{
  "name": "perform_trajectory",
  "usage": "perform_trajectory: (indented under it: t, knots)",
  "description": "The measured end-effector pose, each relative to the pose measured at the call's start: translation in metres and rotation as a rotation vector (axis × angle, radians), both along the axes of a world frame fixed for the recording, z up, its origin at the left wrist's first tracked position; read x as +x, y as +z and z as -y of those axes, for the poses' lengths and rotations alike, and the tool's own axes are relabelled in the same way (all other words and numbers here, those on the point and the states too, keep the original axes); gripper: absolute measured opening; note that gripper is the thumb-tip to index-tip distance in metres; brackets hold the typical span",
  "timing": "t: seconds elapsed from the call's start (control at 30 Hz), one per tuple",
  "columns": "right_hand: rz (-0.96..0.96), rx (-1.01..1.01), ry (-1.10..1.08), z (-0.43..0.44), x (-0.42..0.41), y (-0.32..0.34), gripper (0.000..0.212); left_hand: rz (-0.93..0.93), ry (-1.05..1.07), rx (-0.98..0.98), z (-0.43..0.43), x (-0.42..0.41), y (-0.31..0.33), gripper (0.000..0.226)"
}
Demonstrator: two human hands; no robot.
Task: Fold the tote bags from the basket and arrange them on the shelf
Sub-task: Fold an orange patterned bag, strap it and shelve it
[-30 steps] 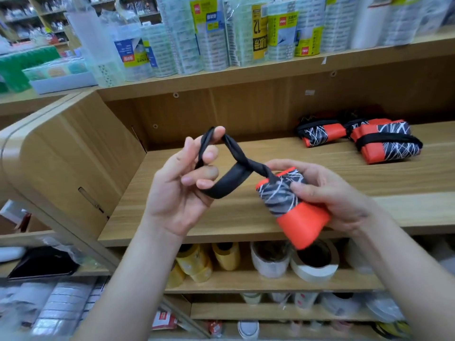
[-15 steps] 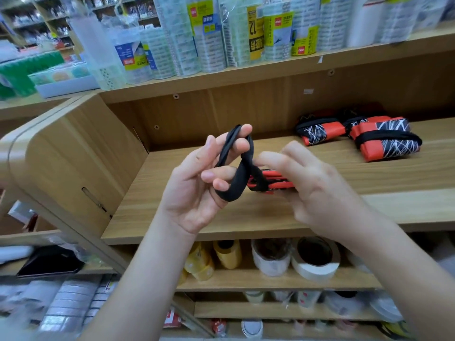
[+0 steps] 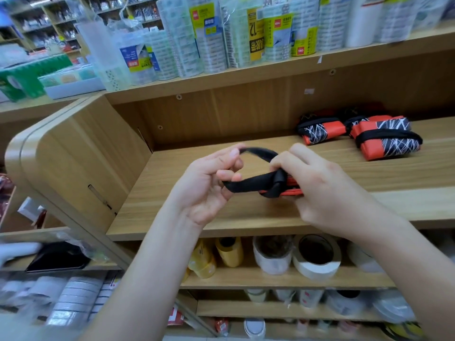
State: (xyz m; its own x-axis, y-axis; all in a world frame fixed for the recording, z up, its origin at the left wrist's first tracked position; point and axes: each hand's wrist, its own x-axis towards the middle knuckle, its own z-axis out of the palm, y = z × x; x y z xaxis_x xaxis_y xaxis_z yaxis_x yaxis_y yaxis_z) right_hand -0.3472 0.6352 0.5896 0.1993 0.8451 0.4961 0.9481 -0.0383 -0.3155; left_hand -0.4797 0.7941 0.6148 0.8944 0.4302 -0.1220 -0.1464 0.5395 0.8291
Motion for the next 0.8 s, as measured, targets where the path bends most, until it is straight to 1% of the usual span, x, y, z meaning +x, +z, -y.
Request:
perform_trajectory:
  t: [0.07, 0.13, 0.17, 0.27, 0.33, 0.4, 0.47, 0.5, 0.53, 0.6, 0.63, 0.67, 0.7, 0.8]
  knots:
    - [-0.059, 0.057, 0.000, 0.003, 0.004, 0.000, 0.058, -0.048, 0.117, -0.040, 0.003, 0.001, -0.004, 0.034]
    - [-0.113, 0.104, 0.022, 0.003, 0.007, 0.000, 0.058, -0.091, 0.171, 0.005, 0.007, 0.003, -0.009, 0.019]
    - [-0.173, 0.129, 0.035, 0.003, 0.006, 0.001, 0.056, -0.113, 0.189, 0.058, 0.010, 0.003, -0.010, 0.016]
    - [-0.422, 0.193, 0.063, 0.004, 0.005, 0.005, 0.047, -0.147, 0.174, 0.314, 0.015, 0.002, -0.015, 0.037]
    - [-0.567, 0.198, 0.071, 0.004, 0.006, 0.005, 0.047, -0.150, 0.152, 0.503, 0.014, 0.001, -0.018, 0.035]
    - [-0.766, 0.213, 0.112, 0.001, 0.009, 0.004, 0.047, -0.121, 0.071, 0.645, 0.012, -0.002, -0.021, 0.024]
    - [-1.052, 0.243, 0.206, 0.000, 0.014, 0.002, 0.044, -0.072, 0.014, 0.783, 0.010, -0.006, -0.023, 0.026]
    - [-1.189, 0.237, 0.262, -0.001, 0.018, 0.000, 0.043, -0.053, 0.036, 0.856, 0.010, -0.006, -0.023, 0.026]
    - [-1.282, 0.204, 0.302, -0.002, 0.021, -0.003, 0.045, -0.024, 0.081, 0.890, 0.009, -0.005, -0.023, 0.023]
    - [-1.335, 0.111, 0.323, -0.006, 0.024, -0.009, 0.052, 0.086, 0.096, 0.841, 0.009, -0.003, -0.019, 0.015]
    - [-1.347, 0.093, 0.318, -0.008, 0.025, -0.011, 0.050, 0.130, 0.063, 0.810, 0.009, -0.001, -0.017, 0.016]
    - [-1.374, 0.100, 0.323, -0.010, 0.024, -0.012, 0.047, 0.151, 0.019, 0.795, 0.010, 0.001, -0.015, 0.017]
    - [-1.414, 0.126, 0.342, -0.011, 0.025, -0.013, 0.049, 0.159, -0.026, 0.804, 0.010, 0.002, -0.014, 0.020]
    - [-1.519, 0.228, 0.395, -0.011, 0.024, -0.015, 0.063, 0.147, -0.174, 0.911, 0.013, -0.001, -0.013, 0.036]
